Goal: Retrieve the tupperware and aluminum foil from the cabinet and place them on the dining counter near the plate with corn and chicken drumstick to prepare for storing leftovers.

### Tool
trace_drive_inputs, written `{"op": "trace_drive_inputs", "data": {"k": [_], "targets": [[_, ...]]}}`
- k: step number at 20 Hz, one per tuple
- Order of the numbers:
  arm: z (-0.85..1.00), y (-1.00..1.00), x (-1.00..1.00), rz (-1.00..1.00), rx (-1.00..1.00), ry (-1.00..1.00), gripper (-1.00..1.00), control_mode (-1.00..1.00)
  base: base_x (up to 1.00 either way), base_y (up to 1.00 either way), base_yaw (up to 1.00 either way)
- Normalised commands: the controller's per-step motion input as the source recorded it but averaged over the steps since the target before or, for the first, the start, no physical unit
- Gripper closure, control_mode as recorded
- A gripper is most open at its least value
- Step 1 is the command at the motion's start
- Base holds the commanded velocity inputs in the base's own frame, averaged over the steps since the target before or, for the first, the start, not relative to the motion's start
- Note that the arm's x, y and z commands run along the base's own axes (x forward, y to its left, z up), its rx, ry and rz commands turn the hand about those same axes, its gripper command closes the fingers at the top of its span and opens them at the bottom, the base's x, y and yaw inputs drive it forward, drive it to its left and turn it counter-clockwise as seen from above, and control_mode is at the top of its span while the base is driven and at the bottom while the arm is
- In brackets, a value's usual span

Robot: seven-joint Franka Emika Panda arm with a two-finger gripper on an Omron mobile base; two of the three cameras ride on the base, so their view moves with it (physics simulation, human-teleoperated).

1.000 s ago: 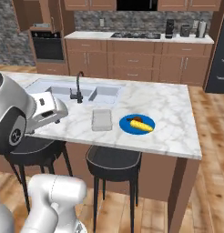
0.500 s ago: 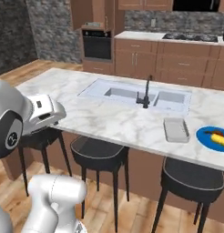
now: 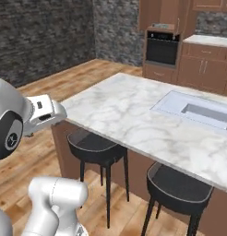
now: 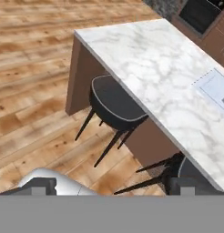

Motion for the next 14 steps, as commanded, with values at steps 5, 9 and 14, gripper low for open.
{"op": "trace_drive_inputs", "data": {"k": [5, 9, 14], "targets": [[0.0, 0.0, 0.0, 0.0, 0.0, 0.0, -1.0, 1.0, 0.3, 1.0, 0.41], [0.0, 0.0, 0.0, 0.0, 0.0, 0.0, -1.0, 1.0, 0.46, 1.0, 0.39], [0.0, 0.0, 0.0, 0.0, 0.0, 0.0, -1.0, 1.0, 0.73, 1.0, 0.31]]}}
